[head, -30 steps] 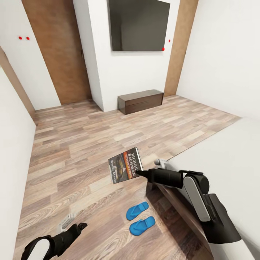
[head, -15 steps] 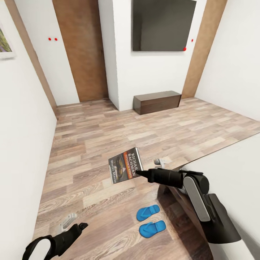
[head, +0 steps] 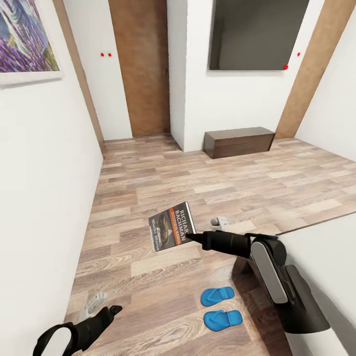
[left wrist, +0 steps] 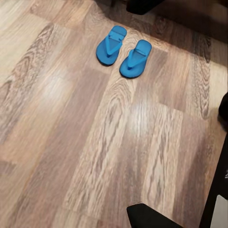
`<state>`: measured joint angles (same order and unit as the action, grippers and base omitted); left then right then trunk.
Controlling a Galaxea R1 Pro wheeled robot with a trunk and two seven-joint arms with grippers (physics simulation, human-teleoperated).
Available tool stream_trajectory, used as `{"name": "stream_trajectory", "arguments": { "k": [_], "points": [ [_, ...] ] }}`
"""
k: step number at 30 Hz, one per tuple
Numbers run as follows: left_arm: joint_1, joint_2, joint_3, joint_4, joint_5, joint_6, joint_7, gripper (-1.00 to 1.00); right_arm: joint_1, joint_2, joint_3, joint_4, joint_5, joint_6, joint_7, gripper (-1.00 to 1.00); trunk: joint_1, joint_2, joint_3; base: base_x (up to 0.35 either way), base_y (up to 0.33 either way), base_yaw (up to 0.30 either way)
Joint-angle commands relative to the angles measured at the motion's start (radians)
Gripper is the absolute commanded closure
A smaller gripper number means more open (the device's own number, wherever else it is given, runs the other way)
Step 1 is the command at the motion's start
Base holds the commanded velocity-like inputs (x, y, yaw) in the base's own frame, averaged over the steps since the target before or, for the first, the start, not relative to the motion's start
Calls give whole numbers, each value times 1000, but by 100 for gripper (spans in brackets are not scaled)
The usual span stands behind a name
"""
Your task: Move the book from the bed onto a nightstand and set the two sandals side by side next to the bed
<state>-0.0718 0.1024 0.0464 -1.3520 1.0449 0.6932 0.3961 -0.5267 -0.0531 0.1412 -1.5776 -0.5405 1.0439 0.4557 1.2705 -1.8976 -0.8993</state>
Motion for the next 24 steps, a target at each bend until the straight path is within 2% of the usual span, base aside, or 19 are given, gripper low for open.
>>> {"name": "stream_trajectory", "arguments": {
  "k": [1, 8, 12, 24],
  "points": [
    [-1, -1, 0, -1, 10, 3, 9, -100, -1, -1, 0, -1, 1, 3, 9, 100, 0, 0, -1, 0, 0, 286],
    [-10, -11, -2, 16, 9, 3, 5, -100, -1, -2, 0, -2, 0, 3, 9, 100, 0, 0, -1, 0, 0, 286],
    [-32, -19, -7, 56, 9, 3, 2, -100, -2, -3, -1, -2, -1, 3, 9, 100, 0, 0, -1, 0, 0, 286],
    [-96, -28, -89, 174, 8, 1, 0, -100, -3, -4, -2, -2, -1, 3, 9, 100, 0, 0, -1, 0, 0, 286]
  ]
}}
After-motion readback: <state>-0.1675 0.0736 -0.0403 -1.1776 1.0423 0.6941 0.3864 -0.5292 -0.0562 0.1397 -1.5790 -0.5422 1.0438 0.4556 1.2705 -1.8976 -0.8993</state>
